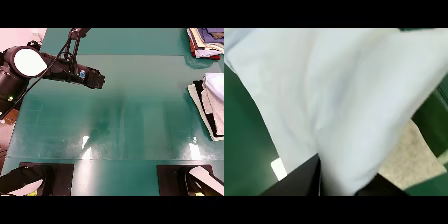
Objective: Fold the shirts.
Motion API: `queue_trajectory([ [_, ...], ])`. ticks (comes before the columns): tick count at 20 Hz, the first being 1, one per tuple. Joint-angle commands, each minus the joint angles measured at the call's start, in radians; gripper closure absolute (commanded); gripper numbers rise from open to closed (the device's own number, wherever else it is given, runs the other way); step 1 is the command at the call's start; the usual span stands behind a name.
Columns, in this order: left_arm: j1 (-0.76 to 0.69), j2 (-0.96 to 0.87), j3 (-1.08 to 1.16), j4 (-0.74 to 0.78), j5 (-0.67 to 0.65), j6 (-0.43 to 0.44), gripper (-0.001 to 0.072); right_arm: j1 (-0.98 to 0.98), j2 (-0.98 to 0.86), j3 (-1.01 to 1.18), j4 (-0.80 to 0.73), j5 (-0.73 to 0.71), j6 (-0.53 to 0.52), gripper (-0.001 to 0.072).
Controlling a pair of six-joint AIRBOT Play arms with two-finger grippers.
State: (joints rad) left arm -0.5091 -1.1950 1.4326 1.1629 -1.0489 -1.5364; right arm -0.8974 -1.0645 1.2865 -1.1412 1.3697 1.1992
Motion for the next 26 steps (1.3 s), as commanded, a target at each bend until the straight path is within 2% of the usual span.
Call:
queue_trajectory([
  [1,0.0,-0.001,0.0,0.001,-0.002,0.01,0.0685,-0.106,0.063,-0.156,-0.067,0.015,0.001,0.0317],
  [2,0.0,-0.001,0.0,0.0,-0.002,0.019,0.0685,-0.134,0.061,-0.169,-0.064,0.023,0.001,0.0248],
  [3,0.0,-0.001,0.0,0.0,-0.003,0.018,0.0684,-0.159,0.061,-0.177,-0.063,0.024,0.001,0.0213],
  [8,0.0,-0.001,0.0,0.0,0.001,0.018,0.0684,-0.118,0.063,-0.177,0.084,-0.018,0.001,0.0213],
  [13,0.0,-0.001,0.0,-0.001,-0.025,0.018,0.0684,0.211,0.062,-0.177,0.232,-0.049,0.001,0.0213],
  [17,0.0,-0.001,0.0,-0.004,0.013,0.018,0.0684,0.556,0.062,-0.177,0.195,-0.116,0.0,0.0215],
  [18,0.0,-0.001,0.0,-0.004,0.026,0.018,0.0684,0.626,0.062,-0.177,0.172,-0.138,0.0,0.0238],
  [20,0.0,-0.001,0.0,-0.004,0.052,0.018,0.0684,0.752,0.062,-0.177,0.122,-0.167,0.0,0.0417],
  [21,0.0,-0.001,0.0,-0.004,0.062,0.018,0.0684,0.8,0.062,-0.177,0.099,-0.172,0.0,0.0524],
  [22,0.0,-0.001,0.0,-0.004,0.074,0.018,0.0684,0.843,0.062,-0.177,0.08,-0.173,0.0,0.0698],
  [26,0.0,-0.001,0.0,-0.004,0.097,0.018,0.0684,0.929,0.062,-0.177,0.04,-0.175,0.0,0.0692],
])
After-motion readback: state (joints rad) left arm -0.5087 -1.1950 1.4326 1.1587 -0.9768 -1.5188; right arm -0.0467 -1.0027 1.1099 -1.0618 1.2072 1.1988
